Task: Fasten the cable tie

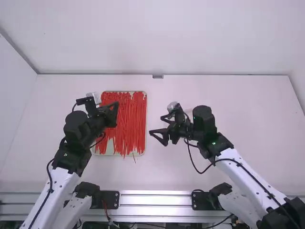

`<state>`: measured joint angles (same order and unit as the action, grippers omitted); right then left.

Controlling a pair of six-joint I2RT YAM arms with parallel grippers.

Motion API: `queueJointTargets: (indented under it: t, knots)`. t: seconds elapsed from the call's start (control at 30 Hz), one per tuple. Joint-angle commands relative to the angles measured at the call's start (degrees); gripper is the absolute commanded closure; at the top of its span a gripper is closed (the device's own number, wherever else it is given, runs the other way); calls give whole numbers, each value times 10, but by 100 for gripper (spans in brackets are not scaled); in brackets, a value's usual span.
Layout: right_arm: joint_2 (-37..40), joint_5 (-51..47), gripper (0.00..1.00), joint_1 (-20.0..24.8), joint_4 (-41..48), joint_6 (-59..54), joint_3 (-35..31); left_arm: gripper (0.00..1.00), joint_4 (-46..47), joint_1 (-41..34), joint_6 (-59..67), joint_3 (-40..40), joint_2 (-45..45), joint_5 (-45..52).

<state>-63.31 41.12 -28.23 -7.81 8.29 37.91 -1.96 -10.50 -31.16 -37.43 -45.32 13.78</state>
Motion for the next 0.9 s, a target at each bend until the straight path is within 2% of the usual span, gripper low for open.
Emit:
queueJointTargets:
  t: [0.0,0.23,0.47,0.63,0.77,0.83,0.87]
  knots:
    - [-3,-24,2,-23,-19,48,22,99,-19,-17,-10,4,-20,34]
    - [-17,-113,2,-94,-67,86,22,99,-93,-64,-22,4,-74,50]
    - [-21,-199,0,-129,-79,112,22,99,-137,-87,-42,4,-90,50]
    - [-21,-213,11,-135,-99,113,22,99,-152,-104,-47,4,-86,50]
    - [-21,-219,16,-130,-116,136,22,99,-159,-115,-51,4,-86,47]
    - [-21,-217,23,-130,-121,135,22,99,-160,-117,-51,4,-86,46]
    - [-21,-217,30,-130,-124,133,22,99,-161,-115,-51,4,-86,47]
